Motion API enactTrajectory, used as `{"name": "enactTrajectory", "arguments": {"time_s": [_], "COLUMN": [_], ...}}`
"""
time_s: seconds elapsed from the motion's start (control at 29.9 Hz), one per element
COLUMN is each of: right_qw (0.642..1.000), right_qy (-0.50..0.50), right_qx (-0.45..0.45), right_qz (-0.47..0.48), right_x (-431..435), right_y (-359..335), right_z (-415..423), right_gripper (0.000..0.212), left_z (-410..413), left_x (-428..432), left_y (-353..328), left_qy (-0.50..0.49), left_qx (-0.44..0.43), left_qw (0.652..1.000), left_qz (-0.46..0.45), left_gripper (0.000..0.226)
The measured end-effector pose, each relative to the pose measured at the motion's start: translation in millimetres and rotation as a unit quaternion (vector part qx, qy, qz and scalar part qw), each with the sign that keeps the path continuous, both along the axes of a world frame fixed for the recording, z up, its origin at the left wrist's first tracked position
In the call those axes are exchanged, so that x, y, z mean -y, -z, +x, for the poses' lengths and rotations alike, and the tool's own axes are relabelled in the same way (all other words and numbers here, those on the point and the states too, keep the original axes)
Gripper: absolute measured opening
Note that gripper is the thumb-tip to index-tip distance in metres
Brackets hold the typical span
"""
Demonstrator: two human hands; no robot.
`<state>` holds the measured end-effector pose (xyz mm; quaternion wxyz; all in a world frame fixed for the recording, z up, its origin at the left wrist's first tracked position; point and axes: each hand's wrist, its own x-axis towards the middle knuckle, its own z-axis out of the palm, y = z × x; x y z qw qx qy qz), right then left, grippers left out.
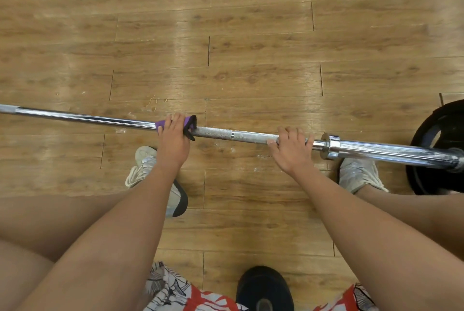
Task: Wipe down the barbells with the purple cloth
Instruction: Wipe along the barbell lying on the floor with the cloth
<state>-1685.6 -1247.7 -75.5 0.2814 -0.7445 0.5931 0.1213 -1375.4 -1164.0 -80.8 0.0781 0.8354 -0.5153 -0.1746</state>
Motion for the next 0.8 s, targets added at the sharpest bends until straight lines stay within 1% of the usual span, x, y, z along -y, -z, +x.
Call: {"name": "enactTrajectory", "arguments": {"time_s": [0.07,0.2,0.27,0.3,0.37,0.43,0.5,0.57,0.67,0.74,0.8], "right_qw": [1.000,1.000,1.000,1.000,1.000,1.000,1.000,1.000,1.000,1.000,1.000], "right_qy": [0.004,0.006,0.004,0.003,0.005,0.008,0.010,0.008,0.004,0.005,0.005], "right_qx": [0.000,-0.003,-0.005,-0.005,-0.002,0.001,0.001,0.000,0.000,-0.001,-0.001], "right_qz": [0.003,0.002,0.002,0.002,0.000,-0.007,-0.013,-0.016,-0.016,-0.019,-0.018], "right_x": [5.7,16.1,22.3,25.4,30.9,34.9,39.2,43.6,50.2,54.3,57.5], "right_y": [-1.9,-2.2,-0.5,0.3,1.5,1.9,2.7,3.0,2.5,3.3,3.7], "right_z": [0.7,4.3,5.2,5.4,6.2,7.1,8.3,9.2,10.6,10.4,10.3], "right_gripper": [0.060,0.060,0.061,0.061,0.060,0.059,0.060,0.061,0.061,0.063,0.063], "left_z": [-7.2,-8.2,4.0,8.4,9.6,1.5,-10.1,-17.9,-14.9,-4.1,5.5], "left_x": [9.7,24.3,30.0,31.2,30.5,28.4,27.4,27.9,31.6,38.5,44.5], "left_y": [-2.9,-2.4,0.5,1.3,1.6,1.4,1.6,1.8,4.8,9.0,11.4], "left_qy": [0.014,0.111,0.132,0.121,0.068,0.026,0.034,0.065,0.097,0.082,0.045], "left_qx": [-0.003,-0.012,-0.003,0.001,0.000,-0.006,-0.017,-0.024,-0.019,-0.013,-0.009], "left_qw": [1.000,0.994,0.991,0.993,0.998,1.000,0.999,0.997,0.994,0.995,0.998], "left_qz": [0.010,0.015,0.012,0.008,-0.005,-0.014,-0.018,-0.026,-0.045,-0.052,-0.048], "left_gripper": [0.055,0.056,0.054,0.053,0.054,0.060,0.067,0.071,0.072,0.072,0.073]}}
